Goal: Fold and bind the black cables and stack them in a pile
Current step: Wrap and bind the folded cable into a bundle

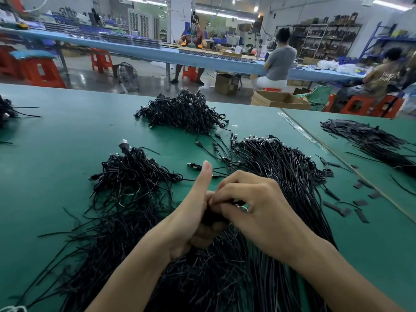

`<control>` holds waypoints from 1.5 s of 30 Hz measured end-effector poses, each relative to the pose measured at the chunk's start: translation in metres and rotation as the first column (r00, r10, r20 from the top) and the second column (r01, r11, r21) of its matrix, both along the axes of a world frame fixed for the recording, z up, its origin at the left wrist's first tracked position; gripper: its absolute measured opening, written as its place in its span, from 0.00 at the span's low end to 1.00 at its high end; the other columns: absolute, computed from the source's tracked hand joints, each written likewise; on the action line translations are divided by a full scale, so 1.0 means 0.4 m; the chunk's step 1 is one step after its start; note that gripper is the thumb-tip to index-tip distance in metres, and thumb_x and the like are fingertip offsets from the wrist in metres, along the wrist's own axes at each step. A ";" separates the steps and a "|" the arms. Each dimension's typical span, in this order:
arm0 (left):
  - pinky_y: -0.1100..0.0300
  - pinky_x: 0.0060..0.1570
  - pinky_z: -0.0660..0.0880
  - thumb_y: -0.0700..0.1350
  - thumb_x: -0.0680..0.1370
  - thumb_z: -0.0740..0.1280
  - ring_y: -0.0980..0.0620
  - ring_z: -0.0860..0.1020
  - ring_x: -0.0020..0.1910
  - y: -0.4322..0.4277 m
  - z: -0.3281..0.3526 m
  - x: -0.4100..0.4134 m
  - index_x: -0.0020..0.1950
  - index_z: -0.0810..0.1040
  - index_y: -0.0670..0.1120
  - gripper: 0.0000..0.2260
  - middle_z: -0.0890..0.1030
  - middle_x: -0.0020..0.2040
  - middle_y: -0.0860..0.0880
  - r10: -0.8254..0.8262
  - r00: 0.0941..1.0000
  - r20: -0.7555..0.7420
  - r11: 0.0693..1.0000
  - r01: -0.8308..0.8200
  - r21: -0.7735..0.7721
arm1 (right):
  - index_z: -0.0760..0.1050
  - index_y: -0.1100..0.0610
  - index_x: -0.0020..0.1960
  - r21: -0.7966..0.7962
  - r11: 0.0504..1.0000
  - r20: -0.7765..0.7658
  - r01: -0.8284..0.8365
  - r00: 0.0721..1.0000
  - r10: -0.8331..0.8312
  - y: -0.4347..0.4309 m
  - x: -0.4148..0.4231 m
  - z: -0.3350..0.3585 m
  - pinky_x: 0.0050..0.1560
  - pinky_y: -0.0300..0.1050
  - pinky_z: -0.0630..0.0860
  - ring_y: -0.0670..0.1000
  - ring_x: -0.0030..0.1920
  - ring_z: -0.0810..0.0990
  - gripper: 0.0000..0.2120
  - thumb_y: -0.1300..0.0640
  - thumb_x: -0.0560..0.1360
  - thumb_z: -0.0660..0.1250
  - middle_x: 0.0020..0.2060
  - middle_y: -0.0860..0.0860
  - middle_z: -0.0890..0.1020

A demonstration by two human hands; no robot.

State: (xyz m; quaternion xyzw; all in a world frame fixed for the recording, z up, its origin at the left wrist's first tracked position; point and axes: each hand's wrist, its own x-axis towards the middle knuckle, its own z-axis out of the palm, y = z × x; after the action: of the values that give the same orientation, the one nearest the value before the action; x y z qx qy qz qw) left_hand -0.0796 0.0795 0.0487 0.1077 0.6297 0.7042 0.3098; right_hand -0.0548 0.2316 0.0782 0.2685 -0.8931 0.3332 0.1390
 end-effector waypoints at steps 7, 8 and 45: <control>0.67 0.21 0.55 0.82 0.65 0.38 0.57 0.57 0.21 0.019 -0.006 0.009 0.28 0.72 0.52 0.39 0.64 0.25 0.54 0.066 0.983 -0.171 0.994 -0.079 -0.072 | 0.85 0.51 0.40 -0.096 0.990 0.042 0.101 0.994 -0.097 -0.001 0.011 0.003 0.48 0.40 0.77 0.44 0.46 0.82 0.08 0.64 0.70 0.76 0.42 0.44 0.83; 0.67 0.21 0.55 0.83 0.65 0.38 0.57 0.58 0.20 0.020 -0.008 0.008 0.28 0.69 0.51 0.39 0.63 0.25 0.53 0.081 0.979 -0.186 0.992 -0.098 -0.081 | 0.85 0.51 0.40 -0.100 0.989 0.041 0.111 0.993 -0.107 -0.003 0.014 0.004 0.47 0.41 0.77 0.44 0.46 0.82 0.08 0.64 0.70 0.77 0.41 0.44 0.83; 0.69 0.21 0.58 0.44 0.84 0.59 0.59 0.59 0.25 0.009 -0.005 -0.003 0.35 0.82 0.52 0.21 0.67 0.31 0.53 0.150 0.985 -0.088 0.973 -0.132 0.187 | 0.74 0.52 0.42 0.254 0.958 -0.198 0.135 0.976 -0.085 0.020 -0.009 0.024 0.54 0.43 0.72 0.49 0.49 0.74 0.09 0.61 0.75 0.72 0.44 0.45 0.78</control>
State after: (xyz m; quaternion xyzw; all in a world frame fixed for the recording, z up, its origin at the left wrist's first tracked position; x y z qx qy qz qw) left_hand -0.0810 0.0833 0.0466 0.1260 0.5842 0.7723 0.2155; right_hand -0.0583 0.2394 0.0878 0.2643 -0.9264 0.1755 0.2027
